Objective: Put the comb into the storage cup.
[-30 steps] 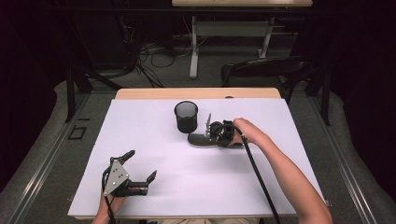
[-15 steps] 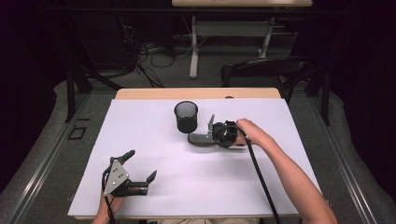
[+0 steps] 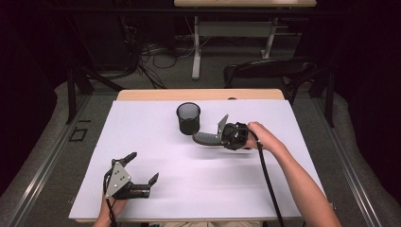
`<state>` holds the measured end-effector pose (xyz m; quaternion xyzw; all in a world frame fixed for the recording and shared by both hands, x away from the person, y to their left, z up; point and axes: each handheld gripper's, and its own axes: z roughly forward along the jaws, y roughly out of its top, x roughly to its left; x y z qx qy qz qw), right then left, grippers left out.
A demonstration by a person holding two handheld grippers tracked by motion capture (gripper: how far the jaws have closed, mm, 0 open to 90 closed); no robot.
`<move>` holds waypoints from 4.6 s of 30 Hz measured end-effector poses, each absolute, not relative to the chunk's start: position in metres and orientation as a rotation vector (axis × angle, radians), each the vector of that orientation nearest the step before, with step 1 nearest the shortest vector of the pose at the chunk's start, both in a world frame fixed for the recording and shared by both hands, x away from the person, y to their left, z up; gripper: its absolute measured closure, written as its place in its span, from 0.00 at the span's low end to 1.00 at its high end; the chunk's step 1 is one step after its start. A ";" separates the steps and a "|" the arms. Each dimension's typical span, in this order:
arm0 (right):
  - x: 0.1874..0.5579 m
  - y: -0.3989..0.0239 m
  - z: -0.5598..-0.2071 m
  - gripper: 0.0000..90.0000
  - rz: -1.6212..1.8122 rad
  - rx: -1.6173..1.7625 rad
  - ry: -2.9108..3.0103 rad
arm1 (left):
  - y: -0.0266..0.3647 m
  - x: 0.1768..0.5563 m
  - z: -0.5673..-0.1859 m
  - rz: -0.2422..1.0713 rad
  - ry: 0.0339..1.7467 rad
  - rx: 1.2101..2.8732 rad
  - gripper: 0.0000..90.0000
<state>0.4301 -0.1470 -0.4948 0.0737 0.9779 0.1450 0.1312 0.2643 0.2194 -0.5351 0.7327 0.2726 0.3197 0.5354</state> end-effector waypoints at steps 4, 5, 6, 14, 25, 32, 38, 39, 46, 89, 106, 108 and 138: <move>0.427 -0.152 -0.491 0.81 0.442 0.227 2.830 | 0.220 0.264 -0.535 0.760 0.653 1.744 0.00; 0.426 -0.153 -0.491 0.81 0.462 0.227 2.827 | 0.219 0.264 -0.535 0.761 0.652 1.746 0.00; 0.425 -0.154 -0.491 0.81 0.476 0.238 2.818 | 0.219 0.264 -0.535 0.760 0.651 1.745 0.00; 0.423 -0.167 -0.483 0.81 0.593 0.306 2.787 | 0.219 0.265 -0.535 0.761 0.651 1.748 0.00; 0.417 -0.181 -0.476 0.81 0.762 0.406 2.737 | 0.219 0.265 -0.536 0.754 0.655 1.748 0.00; 0.414 -0.187 -0.475 0.81 0.822 0.436 2.700 | 0.218 0.265 -0.536 0.753 0.652 1.753 0.00; 0.413 -0.191 -0.474 0.81 0.868 0.478 2.678 | 0.219 0.265 -0.536 0.755 0.654 1.748 0.00; 0.413 -0.192 -0.474 0.81 0.877 0.475 2.676 | 0.219 0.265 -0.536 0.755 0.654 1.748 0.00; 0.413 -0.196 -0.475 0.81 0.930 0.538 2.650 | 0.220 0.266 -0.536 0.758 0.658 1.743 0.00; 0.414 -0.190 -0.476 0.81 1.108 0.710 2.450 | 0.219 0.270 -0.537 0.746 0.662 1.749 0.00; 0.410 -0.185 -0.475 0.81 1.181 0.731 2.370 | 0.218 0.271 -0.537 0.743 0.650 1.753 0.00; 0.409 -0.184 -0.475 0.81 1.190 0.735 2.354 | 0.218 0.270 -0.537 0.743 0.649 1.754 0.00; 0.406 -0.179 -0.468 0.81 1.296 0.762 2.244 | 0.217 0.271 -0.537 0.737 0.647 1.760 0.00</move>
